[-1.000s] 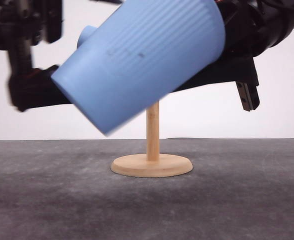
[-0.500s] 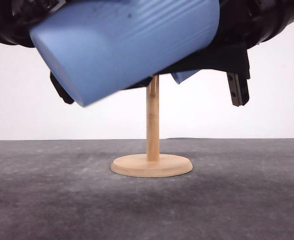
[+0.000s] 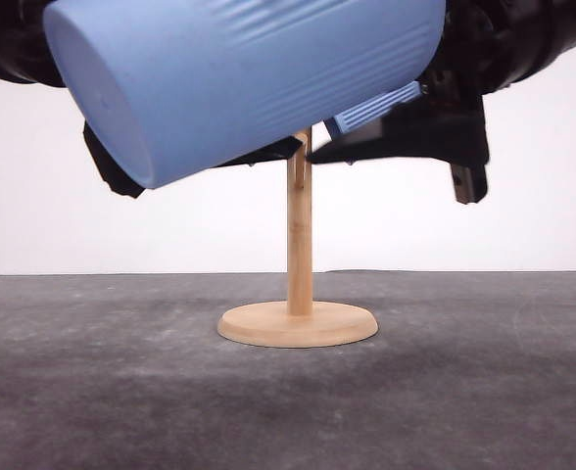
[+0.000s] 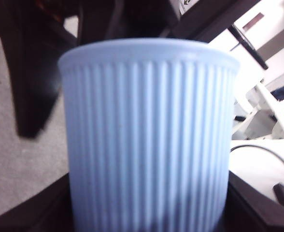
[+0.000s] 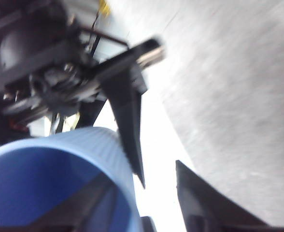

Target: Place three cups

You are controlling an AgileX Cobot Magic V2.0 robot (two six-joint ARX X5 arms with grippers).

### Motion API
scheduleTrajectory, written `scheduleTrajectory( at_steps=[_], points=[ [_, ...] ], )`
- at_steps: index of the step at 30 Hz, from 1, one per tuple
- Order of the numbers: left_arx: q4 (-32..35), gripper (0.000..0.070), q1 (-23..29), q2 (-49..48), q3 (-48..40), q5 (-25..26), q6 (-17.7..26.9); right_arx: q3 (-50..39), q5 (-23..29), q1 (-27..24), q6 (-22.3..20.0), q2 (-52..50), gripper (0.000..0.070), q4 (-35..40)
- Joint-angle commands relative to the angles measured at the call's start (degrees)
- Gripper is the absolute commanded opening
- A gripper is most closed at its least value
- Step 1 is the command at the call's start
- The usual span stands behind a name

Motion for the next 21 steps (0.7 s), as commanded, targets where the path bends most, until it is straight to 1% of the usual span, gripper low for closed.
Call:
scheduleTrajectory(
  at_steps=[1, 4, 8, 14, 16, 21],
  points=[
    [0.51, 0.0321, -0.42, 0.63, 0.96, 0.68, -4.97, 0.61, -0.14, -1.04, -0.12, 0.66, 0.0263, 0.31],
    [0.53, 0.0319, -0.40, 0.63, 0.98, -0.50, -11.03, 0.64, -0.63, -4.76, -1.56, 0.66, 0.0263, -0.36],
    [0.60, 0.0318, -0.40, 0.63, 0.98, -3.50, -22.93, 0.66, -0.56, -10.60, -4.85, 0.66, 0.0263, -2.26],
    [1.84, 0.0313, -0.03, 0.63, 1.30, -8.02, -40.32, 0.66, -0.39, -17.51, -8.16, 0.66, 0.0263, -2.68],
    [4.32, 0.0313, 0.36, 0.63, 1.32, -9.79, -46.05, 0.66, -0.14, -19.39, -9.06, 0.66, 0.0263, -2.69],
    [14.35, 0.0311, 1.79, 0.63, 1.33, -16.78, -61.87, 0.66, 0.11, -22.24, -10.11, 0.66, 0.0263, -2.67]
  ],
)
